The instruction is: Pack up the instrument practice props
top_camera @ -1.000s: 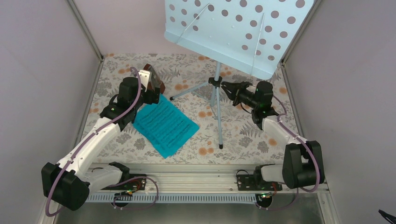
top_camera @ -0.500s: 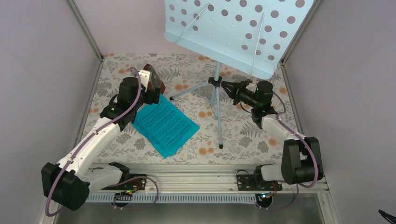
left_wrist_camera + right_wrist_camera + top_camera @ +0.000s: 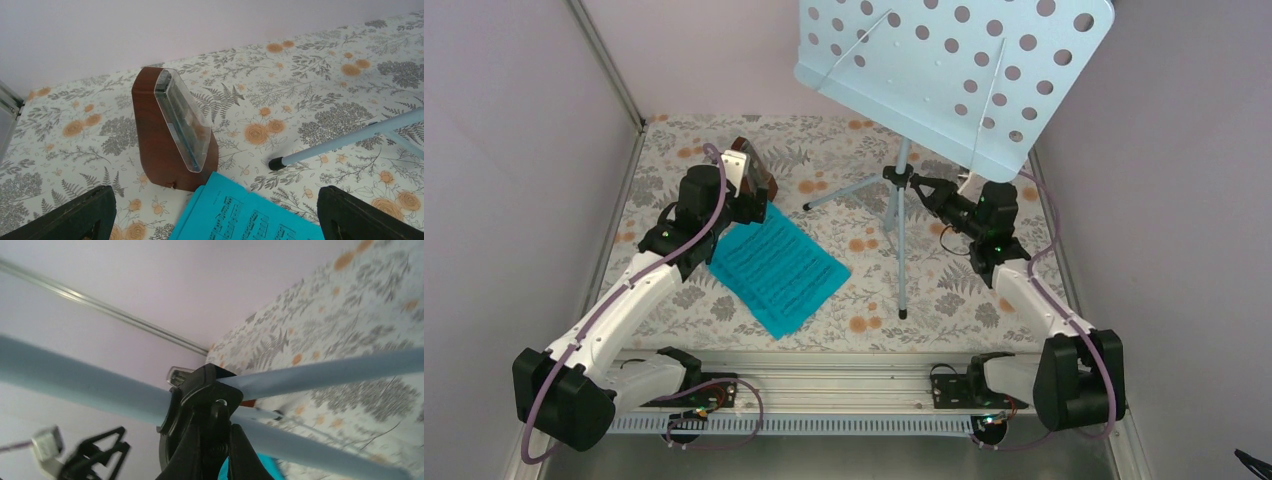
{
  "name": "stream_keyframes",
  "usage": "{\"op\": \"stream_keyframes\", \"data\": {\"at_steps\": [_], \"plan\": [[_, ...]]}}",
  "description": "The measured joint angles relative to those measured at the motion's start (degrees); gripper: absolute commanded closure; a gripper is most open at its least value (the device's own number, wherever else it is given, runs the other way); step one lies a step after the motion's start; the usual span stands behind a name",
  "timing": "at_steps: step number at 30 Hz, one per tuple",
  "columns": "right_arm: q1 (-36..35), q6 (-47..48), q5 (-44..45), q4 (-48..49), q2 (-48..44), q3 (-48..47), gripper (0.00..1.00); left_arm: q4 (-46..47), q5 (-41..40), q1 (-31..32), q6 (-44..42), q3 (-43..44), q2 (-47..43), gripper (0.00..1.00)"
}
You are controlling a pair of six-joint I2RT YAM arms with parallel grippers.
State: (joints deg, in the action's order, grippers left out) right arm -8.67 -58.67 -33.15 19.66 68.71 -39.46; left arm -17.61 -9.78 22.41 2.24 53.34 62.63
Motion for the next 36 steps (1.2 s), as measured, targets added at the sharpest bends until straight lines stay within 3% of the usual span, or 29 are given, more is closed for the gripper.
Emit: {"op": "stream_keyframes", "data": {"at_steps": [8,13,15,16,21,26,31,33,36], "plan": [[0.00,21.79,1.31,2.60,-1.44,2.32,0.95,0.00,0.57,0.33,-0.13,0.00,0.00,0.00],[-0.33,32.54,3.06,2.93,-1.62,2.47,0.62,-0.02,0.72,0.59,-0.13,0.00,0.00,0.00],[-0.26,35.71,4.79,2.84,-2.64,2.49,0.26,0.02,1.09,0.63,-0.17,-0.02,0.00,0.00],[-0.24,36.04,5.46,2.73,-3.37,2.58,0.19,0.22,1.44,0.68,-0.28,-0.13,-0.02,0.00],[1.31,35.63,10.08,2.12,-10.47,4.39,0.20,2.60,5.14,1.53,-1.62,-2.29,-2.36,0.00],[11.06,32.50,6.56,2.91,-13.57,6.88,0.20,4.37,9.60,3.69,-1.95,-3.63,-7.17,0.02],[17.00,31.10,-4.57,7.85,-8.22,4.74,0.24,6.78,16.50,5.64,3.39,-2.36,-7.50,0.04],[17.03,30.58,-10.03,9.57,-4.00,0.85,0.30,8.55,19.08,7.13,6.12,-2.34,-7.10,0.05],[16.61,28.57,-20.70,13.66,4.87,-9.20,0.31,11.47,22.36,9.07,9.62,-2.64,-6.38,0.07]]}}
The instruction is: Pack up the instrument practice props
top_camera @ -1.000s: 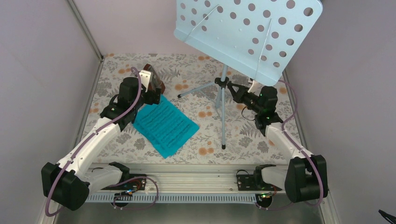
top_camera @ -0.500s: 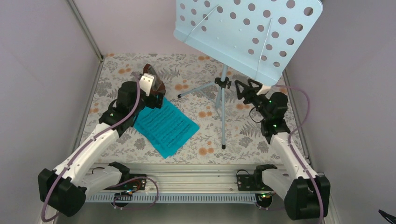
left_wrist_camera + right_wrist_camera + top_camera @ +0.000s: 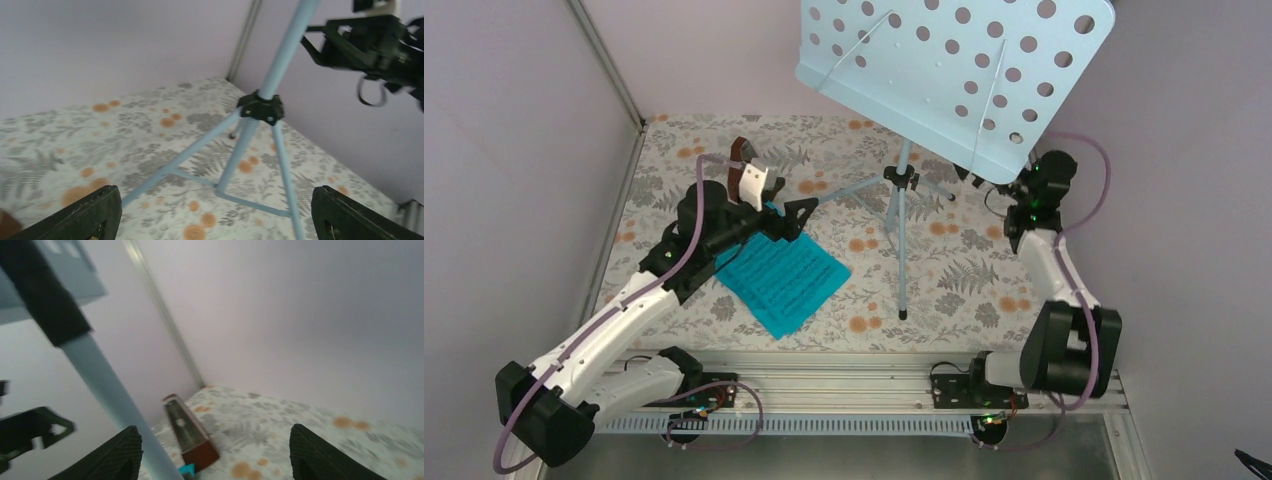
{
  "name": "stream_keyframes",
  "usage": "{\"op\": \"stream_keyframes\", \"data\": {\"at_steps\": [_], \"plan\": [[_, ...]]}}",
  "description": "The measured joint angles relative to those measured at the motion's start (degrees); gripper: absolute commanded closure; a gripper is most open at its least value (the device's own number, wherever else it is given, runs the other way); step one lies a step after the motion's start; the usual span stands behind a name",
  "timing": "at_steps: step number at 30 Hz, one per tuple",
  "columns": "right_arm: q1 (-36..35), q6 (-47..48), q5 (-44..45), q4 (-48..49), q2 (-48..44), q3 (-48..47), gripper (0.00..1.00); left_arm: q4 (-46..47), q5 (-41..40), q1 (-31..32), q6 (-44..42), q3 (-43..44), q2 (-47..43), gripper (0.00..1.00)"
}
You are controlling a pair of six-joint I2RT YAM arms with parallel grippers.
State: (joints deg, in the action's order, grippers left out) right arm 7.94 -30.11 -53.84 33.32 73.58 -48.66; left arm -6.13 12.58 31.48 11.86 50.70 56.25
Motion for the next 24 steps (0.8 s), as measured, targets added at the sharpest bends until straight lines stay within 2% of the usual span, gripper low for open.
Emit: {"op": "stream_keyframes", "data": {"at_steps": [5,11,20,24], "plan": [[-1.55,-3.04,-13.14,6.10,8.37,-9.88,0.30,6.32,4.04,3.37,5.49,-2.89,1.99,0.10],[-6.36,-3.56,-22.36,6.95,13.68,-18.69,0.34,10.95,5.95,7.69,9.33,-5.07,5.33,0.13],[-9.25,-3.19,-26.60,5.55,17.81,-27.45,0.40,21.38,7.13,13.20,13.90,-5.51,15.32,0.16],[-9.73,-2.45,-26.62,3.85,18.62,-30.21,0.48,24.02,7.78,15.34,15.67,-3.56,22.12,0.18]]}}
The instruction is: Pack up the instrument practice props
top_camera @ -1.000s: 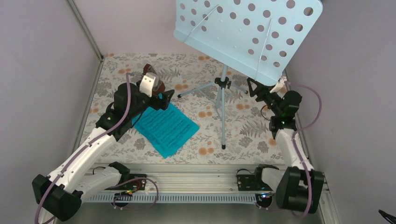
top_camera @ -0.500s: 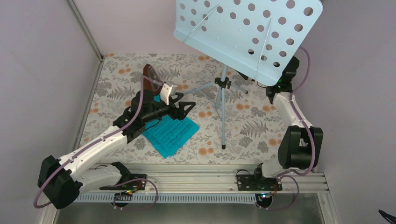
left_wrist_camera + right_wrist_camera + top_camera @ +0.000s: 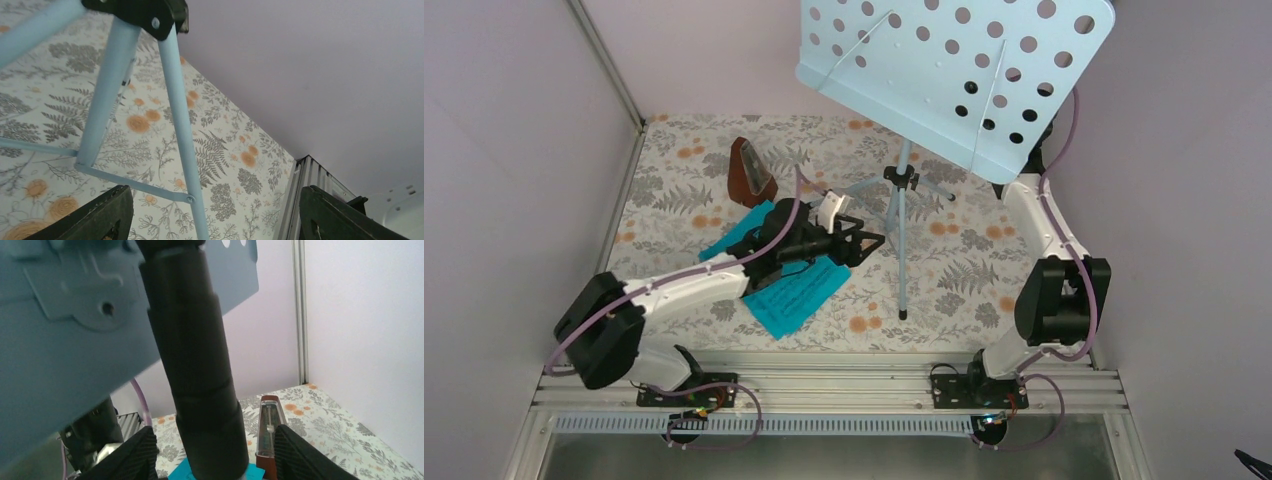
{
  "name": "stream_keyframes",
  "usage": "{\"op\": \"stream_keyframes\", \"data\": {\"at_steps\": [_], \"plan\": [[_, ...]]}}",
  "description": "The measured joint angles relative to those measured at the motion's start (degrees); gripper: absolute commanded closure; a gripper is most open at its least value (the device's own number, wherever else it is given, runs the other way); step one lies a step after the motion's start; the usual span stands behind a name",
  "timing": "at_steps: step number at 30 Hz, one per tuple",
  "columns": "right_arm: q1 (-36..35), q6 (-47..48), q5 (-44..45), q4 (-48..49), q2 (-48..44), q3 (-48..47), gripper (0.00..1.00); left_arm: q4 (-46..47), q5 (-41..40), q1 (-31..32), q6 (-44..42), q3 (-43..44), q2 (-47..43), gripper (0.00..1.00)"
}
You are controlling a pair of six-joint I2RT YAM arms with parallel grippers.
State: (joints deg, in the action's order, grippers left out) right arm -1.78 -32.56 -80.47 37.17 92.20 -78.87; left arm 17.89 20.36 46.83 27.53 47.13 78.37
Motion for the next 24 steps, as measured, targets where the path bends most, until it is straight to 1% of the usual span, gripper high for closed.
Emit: {"op": "stream_keyframes", "data": {"at_steps": [5,6,8,10,12,16,19,21,24], "plan": [[-0.98,3.61,-0.24,-5.73,0.13,-4.20,0.63,1.53,0.24,1.16,1.18,3.15,6.14,0.18],[-1.22,4.35,-0.28,-7.04,0.13,-5.05,0.65,1.77,0.24,1.18,1.31,3.41,6.56,0.18],[-1.42,5.95,-0.09,-9.31,0.13,-5.99,0.65,2.12,0.22,1.20,1.73,4.96,8.13,0.17],[-1.57,7.13,-0.07,-11.47,0.13,-6.40,0.60,2.93,0.04,1.20,2.14,6.91,10.03,0.16],[-1.66,8.72,-0.20,-13.86,0.26,-7.10,0.58,3.30,-0.15,1.20,2.56,8.59,11.65,0.16],[-2.03,12.13,-0.33,-18.36,0.79,-7.96,0.62,3.41,-0.37,1.20,3.21,11.19,14.60,0.15],[-2.03,13.99,-0.33,-20.76,1.40,-7.98,0.69,3.41,-0.37,1.20,3.34,12.39,16.11,0.16],[-2.03,14.82,-1.01,-21.86,1.77,-7.98,0.79,3.43,-0.39,1.20,3.37,12.90,16.85,0.16],[-2.08,18.03,-1.07,-21.38,1.88,-7.98,0.93,3.41,-0.37,1.20,3.37,13.18,17.66,0.23]]}}
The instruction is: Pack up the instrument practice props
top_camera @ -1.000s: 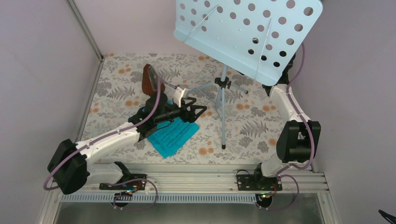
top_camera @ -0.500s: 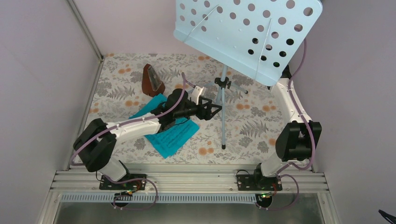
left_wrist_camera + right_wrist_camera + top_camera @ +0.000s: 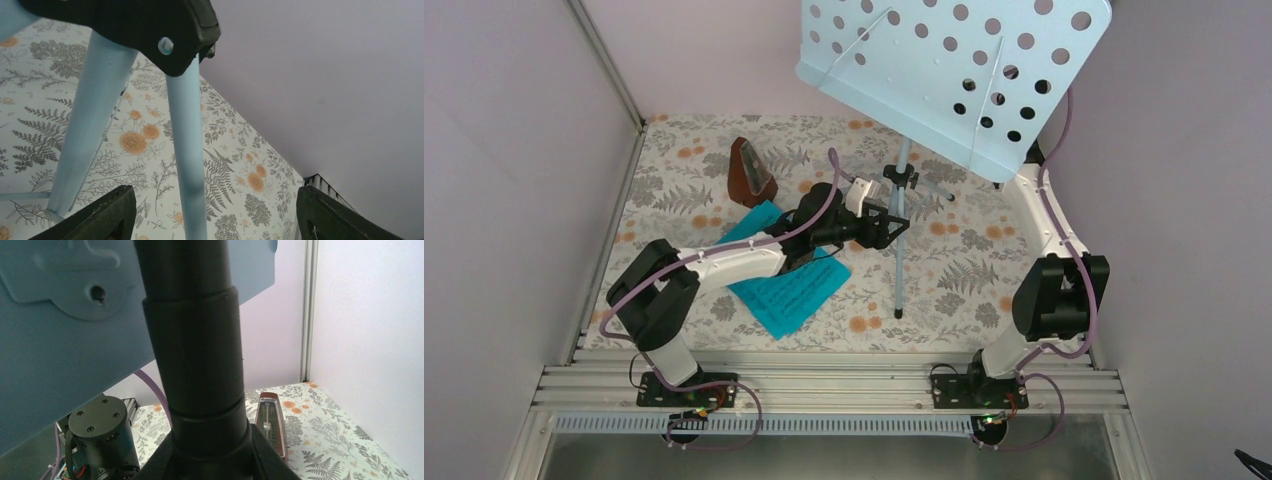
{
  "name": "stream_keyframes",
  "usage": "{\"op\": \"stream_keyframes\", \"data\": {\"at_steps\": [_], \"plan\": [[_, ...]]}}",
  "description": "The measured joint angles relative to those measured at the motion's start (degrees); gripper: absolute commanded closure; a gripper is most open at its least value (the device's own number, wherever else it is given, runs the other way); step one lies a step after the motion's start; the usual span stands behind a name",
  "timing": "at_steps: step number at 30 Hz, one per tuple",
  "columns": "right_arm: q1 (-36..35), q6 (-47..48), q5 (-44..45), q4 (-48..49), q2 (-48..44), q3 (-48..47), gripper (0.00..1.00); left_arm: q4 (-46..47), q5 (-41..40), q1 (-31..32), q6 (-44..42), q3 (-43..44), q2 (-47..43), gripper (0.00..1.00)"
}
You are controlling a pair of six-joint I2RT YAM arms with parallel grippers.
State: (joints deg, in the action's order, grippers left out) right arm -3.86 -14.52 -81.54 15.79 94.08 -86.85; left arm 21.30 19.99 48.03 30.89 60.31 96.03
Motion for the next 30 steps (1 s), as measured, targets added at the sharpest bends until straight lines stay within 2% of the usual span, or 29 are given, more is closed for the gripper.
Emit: {"op": "stream_keyframes", "data": {"at_steps": [1,5,8,15,19,21,30], "plan": [[0.00,0.61,0.00,0.02,0.00,0.00,0.96,-0.07,-0.02,0.02,0.07,0.17,0.28,0.27],[0.00,1.49,-0.11,-0.46,0.00,0.00,0.96,-0.90,-0.46,0.02,-0.17,1.79,1.70,0.44],[0.00,1.53,0.13,-0.42,-0.17,0.22,0.96,-1.62,-1.16,0.04,-0.48,3.50,2.99,0.54],[0.02,0.74,1.75,1.16,-2.32,2.89,0.96,-3.63,-2.89,0.24,-1.66,5.27,5.35,0.61],[0.02,0.11,2.80,1.70,-3.74,4.39,0.96,-4.31,-3.23,1.03,-2.56,6.84,6.51,0.88],[0.02,-0.31,3.45,1.84,-4.52,5.09,0.96,-4.37,-3.72,1.70,-2.82,7.50,6.71,0.97],[0.04,0.02,9.16,1.07,-13.99,11.74,0.96,-6.71,-6.01,3.43,-7.13,6.27,2.54,0.98]]}}
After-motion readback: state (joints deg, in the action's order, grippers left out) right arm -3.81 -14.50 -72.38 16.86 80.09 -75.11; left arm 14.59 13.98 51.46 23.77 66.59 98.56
